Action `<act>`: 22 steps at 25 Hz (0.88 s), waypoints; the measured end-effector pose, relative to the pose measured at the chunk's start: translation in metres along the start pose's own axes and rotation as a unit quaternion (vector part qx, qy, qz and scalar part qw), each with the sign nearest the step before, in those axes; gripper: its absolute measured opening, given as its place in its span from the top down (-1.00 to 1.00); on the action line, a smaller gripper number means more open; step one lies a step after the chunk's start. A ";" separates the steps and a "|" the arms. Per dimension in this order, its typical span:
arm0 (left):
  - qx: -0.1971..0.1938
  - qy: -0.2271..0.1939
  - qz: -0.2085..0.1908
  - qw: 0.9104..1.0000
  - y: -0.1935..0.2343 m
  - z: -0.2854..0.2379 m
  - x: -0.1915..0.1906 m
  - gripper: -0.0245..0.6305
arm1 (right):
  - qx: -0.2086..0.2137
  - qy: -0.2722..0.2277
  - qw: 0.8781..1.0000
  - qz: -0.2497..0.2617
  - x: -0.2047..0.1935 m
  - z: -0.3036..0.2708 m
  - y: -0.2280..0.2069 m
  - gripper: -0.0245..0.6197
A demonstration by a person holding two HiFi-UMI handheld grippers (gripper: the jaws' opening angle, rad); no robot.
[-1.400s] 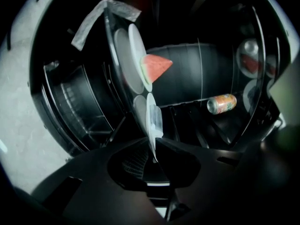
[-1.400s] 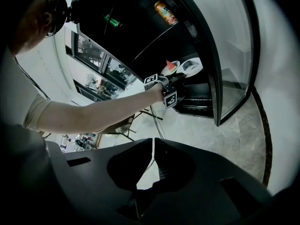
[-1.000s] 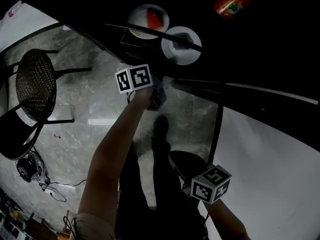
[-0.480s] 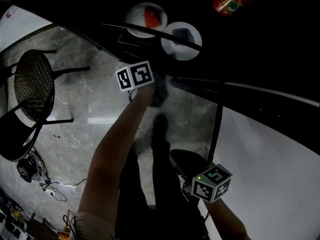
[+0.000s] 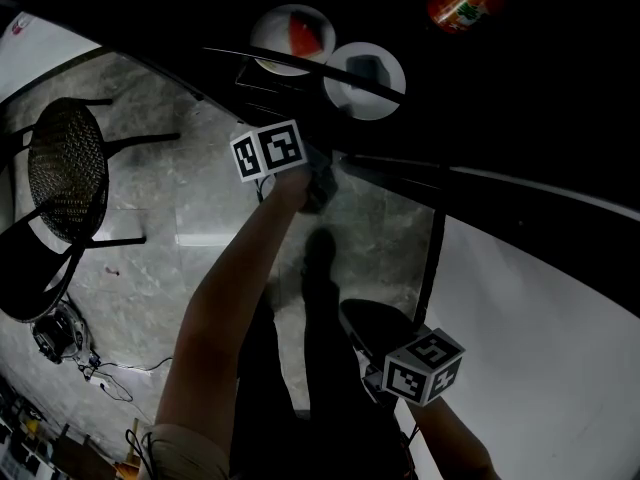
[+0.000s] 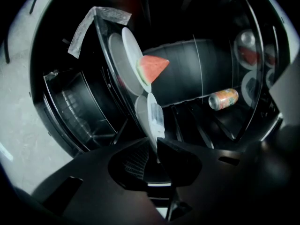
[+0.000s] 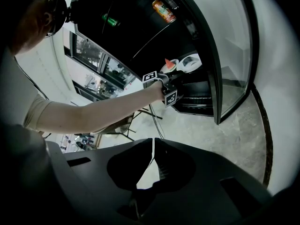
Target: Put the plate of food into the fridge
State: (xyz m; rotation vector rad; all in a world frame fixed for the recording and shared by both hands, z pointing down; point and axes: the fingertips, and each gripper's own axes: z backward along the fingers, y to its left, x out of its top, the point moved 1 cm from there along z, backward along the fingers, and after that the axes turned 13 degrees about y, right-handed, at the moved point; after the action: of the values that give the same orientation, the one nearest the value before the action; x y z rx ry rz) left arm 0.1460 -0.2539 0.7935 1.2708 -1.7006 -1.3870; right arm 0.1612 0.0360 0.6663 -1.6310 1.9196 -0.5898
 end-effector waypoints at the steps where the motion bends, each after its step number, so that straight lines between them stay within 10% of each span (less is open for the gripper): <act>1: 0.001 0.001 0.004 1.000 0.000 0.000 0.000 0.75 | 0.000 0.000 1.000 0.000 0.000 0.000 0.000 0.84; 22: -0.003 0.006 0.017 1.000 -0.005 -0.001 0.001 0.70 | -0.001 0.005 1.000 -0.001 -0.006 -0.002 -0.001 0.84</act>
State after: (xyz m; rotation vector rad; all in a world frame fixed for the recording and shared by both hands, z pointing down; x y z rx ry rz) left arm 0.1479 -0.2550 0.7887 1.2379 -1.7012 -1.3615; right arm 0.1611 0.0414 0.6694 -1.6334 1.9265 -0.5986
